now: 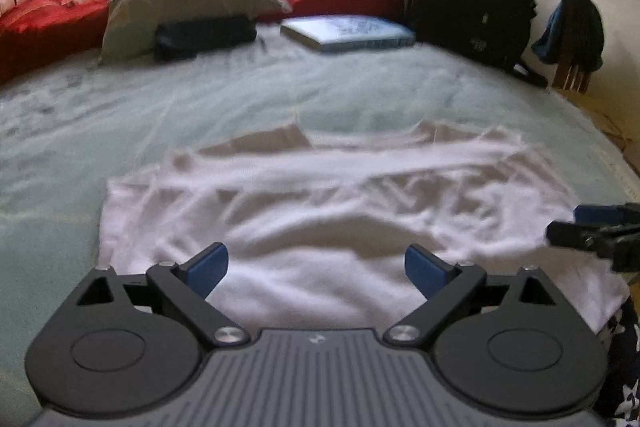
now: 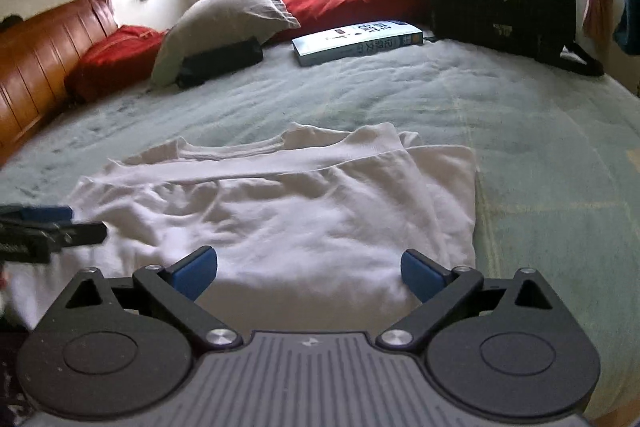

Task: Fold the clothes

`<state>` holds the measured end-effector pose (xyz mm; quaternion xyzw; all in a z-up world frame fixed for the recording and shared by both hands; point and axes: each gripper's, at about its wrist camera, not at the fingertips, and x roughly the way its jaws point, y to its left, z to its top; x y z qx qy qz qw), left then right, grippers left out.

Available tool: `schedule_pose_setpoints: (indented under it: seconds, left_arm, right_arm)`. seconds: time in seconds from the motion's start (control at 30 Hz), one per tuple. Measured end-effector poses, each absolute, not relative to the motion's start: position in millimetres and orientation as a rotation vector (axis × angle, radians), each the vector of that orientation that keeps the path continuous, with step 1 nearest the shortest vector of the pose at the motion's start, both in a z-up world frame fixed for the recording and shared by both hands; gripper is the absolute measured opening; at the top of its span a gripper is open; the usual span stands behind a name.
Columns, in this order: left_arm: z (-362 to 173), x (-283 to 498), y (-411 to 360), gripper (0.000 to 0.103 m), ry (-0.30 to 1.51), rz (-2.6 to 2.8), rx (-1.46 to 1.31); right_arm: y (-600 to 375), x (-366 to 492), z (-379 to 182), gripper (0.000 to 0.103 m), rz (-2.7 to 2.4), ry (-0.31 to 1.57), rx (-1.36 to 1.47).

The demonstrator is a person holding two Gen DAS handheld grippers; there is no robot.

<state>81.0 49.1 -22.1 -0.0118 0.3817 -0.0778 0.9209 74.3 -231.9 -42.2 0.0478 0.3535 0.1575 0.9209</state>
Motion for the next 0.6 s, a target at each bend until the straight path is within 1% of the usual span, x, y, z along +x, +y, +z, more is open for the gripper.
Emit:
schedule_pose_setpoints:
  seconds: [0.03,0.1,0.27,0.43,0.6]
  left_arm:
    - [-27.0,83.4,50.6,0.095,0.814,-0.155,-0.031]
    - [-29.3,81.0,52.2,0.095,0.816,-0.161,-0.034]
    - [-11.7,66.4,64.1,0.095,0.777,-0.182,-0.084]
    - [-28.9,67.0,80.0,0.095,0.859,-0.131,-0.111]
    - [-9.6,57.1,87.6,0.095,0.784,-0.154,-0.129]
  right_arm:
    - [-234.3,71.5,-41.9,0.101,0.324,0.724,0.112]
    - [-236.0,66.9,-40.9,0.101,0.328,0.721,0.126]
    - [-240.8,56.4,-35.6,0.103,0.375,0.704,0.164]
    - [-241.2,54.4,-38.7,0.103,0.356,0.728,0.172]
    - [-242.9,48.7,-38.4,0.103,0.360,0.737,0.188]
